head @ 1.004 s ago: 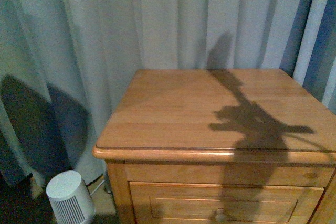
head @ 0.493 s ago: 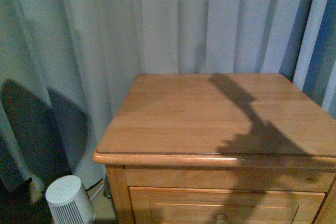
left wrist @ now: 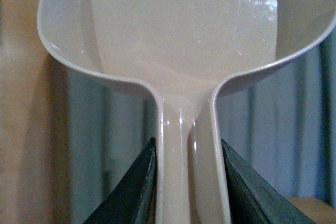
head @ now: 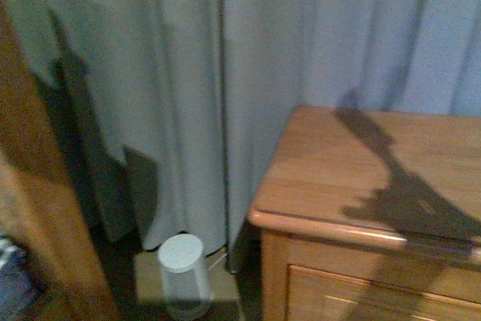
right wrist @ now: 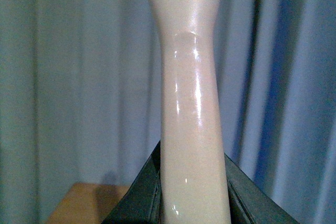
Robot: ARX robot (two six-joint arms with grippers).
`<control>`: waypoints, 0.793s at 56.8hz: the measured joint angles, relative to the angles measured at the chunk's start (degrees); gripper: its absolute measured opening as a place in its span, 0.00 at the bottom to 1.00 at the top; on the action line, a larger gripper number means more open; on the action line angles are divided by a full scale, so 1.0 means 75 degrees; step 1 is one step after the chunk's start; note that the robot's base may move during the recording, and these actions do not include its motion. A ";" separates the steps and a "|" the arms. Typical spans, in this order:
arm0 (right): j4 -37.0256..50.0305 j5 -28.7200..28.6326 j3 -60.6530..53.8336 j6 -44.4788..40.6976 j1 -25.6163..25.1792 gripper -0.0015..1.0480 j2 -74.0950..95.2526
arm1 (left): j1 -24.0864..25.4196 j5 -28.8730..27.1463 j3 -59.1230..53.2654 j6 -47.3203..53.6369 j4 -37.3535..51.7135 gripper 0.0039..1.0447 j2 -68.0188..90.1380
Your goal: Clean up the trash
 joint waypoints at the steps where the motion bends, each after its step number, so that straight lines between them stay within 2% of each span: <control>1: 0.0000 -0.0015 0.0000 0.0000 0.0000 0.19 0.0003 | 0.0000 0.0006 0.0000 0.0000 -0.0006 0.28 0.0000; 45: -0.0006 -0.0006 -0.0052 -0.0055 0.0003 0.19 0.0067 | 0.0012 0.0038 -0.0006 -0.0003 -0.0012 0.28 -0.0003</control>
